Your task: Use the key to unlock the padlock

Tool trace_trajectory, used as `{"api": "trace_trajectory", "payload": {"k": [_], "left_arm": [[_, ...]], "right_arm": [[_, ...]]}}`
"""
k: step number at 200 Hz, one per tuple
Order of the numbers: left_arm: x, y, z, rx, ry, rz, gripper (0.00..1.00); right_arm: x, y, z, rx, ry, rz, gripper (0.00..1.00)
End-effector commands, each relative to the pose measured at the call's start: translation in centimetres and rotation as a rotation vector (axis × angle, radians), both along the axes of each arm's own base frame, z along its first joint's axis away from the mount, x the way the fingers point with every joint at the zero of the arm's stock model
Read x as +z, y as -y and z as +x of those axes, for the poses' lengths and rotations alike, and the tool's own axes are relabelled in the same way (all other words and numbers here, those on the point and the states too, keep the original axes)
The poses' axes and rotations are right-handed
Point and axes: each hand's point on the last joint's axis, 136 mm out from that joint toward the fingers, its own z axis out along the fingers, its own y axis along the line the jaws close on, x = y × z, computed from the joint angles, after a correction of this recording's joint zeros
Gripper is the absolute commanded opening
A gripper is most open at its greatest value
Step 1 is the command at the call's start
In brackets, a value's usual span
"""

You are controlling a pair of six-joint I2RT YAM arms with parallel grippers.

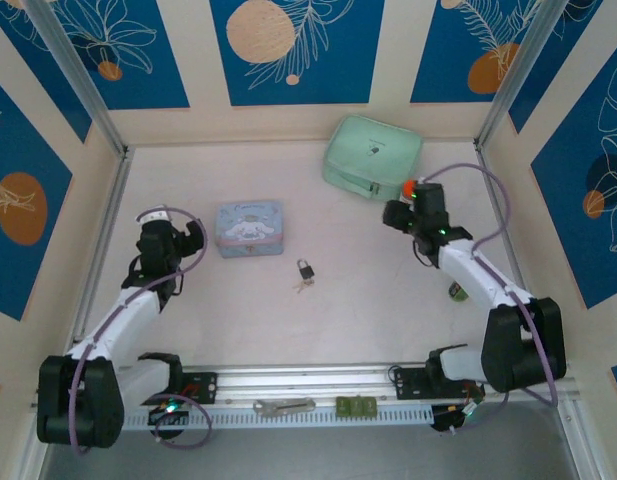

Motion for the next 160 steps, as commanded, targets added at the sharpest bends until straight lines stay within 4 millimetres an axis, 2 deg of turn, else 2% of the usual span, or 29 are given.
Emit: {"api": "trace_trajectory", "payload": {"k": [1, 19, 39, 74, 99, 106, 120, 131, 146, 160], "left_arm": [[1.8, -1.6, 1.1, 0.029, 0.098, 0.14, 1.0], [1.3, -2.1, 1.4, 0.047, 0.138, 0.171, 1.0], [-0.6, -2.2, 2.5, 0.032, 0.064, 0.224, 1.0], [-2.6, -1.9, 3.6, 0.002, 0.053, 0.272, 1.0], [-3.7, -0.7, 4.2, -0.075, 0.11, 0.289, 1.0], [-3.8, -0.4, 4.2, -0.09, 0.136, 0.29, 1.0], [-4.2, 0.5, 4.2, -0.142, 0.171, 0.289, 1.0], [-4.8, 2.0, 4.3, -0.232, 0.173, 0.283, 1.0], [-5.1, 3.4, 4.4, -0.315, 0.22, 0.29, 1.0], [-5.4, 3.0, 4.3, -0.293, 0.187, 0.283, 1.0]], "right_arm": [[1.2, 1.9, 0.5, 0.003, 0.17, -0.015, 0.79], [0.2, 3.2, 0.4, 0.014, 0.241, -0.07, 0.79], [-1.5, 4.0, 0.8, 0.019, 0.257, -0.099, 0.79], [-3.6, 3.5, 2.0, 0.079, 0.301, -0.126, 0.8], [-4.7, 2.4, 2.2, 0.143, 0.297, -0.114, 0.81], [-4.9, 2.1, 2.1, 0.166, 0.311, -0.112, 0.88], [-5.1, 1.7, 2.1, 0.183, 0.355, -0.111, 0.94], [-5.4, 1.8, 1.9, 0.19, 0.313, -0.106, 1.0], [-5.3, 1.8, 2.0, 0.189, 0.322, -0.11, 0.99], [-5.3, 1.7, 2.1, 0.188, 0.327, -0.111, 0.99]]}}
